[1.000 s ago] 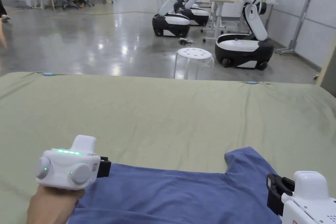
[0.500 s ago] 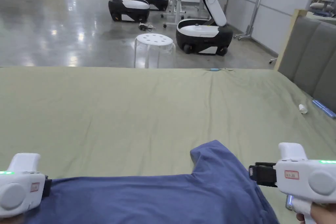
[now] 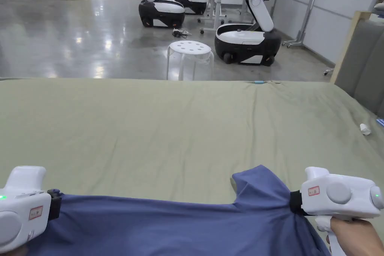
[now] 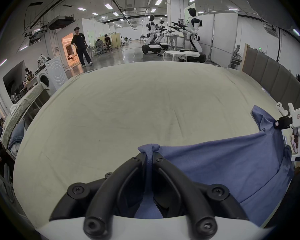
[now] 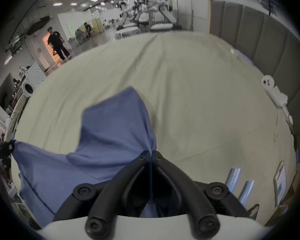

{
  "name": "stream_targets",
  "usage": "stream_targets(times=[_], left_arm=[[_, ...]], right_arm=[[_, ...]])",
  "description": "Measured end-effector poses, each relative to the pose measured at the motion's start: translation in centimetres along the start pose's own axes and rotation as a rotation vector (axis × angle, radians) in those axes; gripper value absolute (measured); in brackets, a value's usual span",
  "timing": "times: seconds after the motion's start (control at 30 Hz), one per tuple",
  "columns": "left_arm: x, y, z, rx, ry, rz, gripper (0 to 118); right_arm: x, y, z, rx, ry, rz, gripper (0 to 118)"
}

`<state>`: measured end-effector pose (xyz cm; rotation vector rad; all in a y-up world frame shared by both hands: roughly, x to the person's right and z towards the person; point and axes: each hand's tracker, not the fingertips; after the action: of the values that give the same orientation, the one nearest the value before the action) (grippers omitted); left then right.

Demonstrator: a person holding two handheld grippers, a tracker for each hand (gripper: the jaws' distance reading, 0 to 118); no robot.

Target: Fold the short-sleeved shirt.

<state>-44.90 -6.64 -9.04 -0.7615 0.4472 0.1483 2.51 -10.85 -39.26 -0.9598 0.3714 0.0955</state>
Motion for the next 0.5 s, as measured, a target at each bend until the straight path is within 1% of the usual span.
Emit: stream_targets(times=[0.03,0.07,0.17,0.27,0.33,0.4,0.47,0.5], left_arm=[[0.0,0.0,0.3,0.002,-0.001,0.001,8],[-0.1,0.1,0.7,0.009,0.0,0.008,8],[-0.5,0.0,4.7,0.073,-0.018,0.033,8],[-1.3,-1.0,9.4,0.139,-0.028,0.036,8],[-2.2,-2.3,12.5,0.164,-0.044,0.063,8],[-3.0,-4.1,15.3,0.172,-0.044,0.06,8],[-3.8,-6.2,17.1,0.158,-0.046,0.047,8],[-4.2,-7.4,17.9,0.138,-0.05,0.035,8]], right_arm=[[-0.2,0.0,1.0,0.034,0.01,0.02,2],[-0.4,0.0,2.3,0.054,0.035,0.021,2],[-1.1,-0.2,7.3,0.13,0.074,0.069,2],[-1.2,-1.9,13.1,0.206,0.143,0.063,2],[-1.3,-3.9,16.8,0.253,0.152,0.101,2],[-1.2,-6.5,19.9,0.288,0.147,0.139,2],[-0.8,-9.2,21.6,0.279,0.126,0.183,2],[-0.5,-10.8,22.3,0.268,0.124,0.19,2]])
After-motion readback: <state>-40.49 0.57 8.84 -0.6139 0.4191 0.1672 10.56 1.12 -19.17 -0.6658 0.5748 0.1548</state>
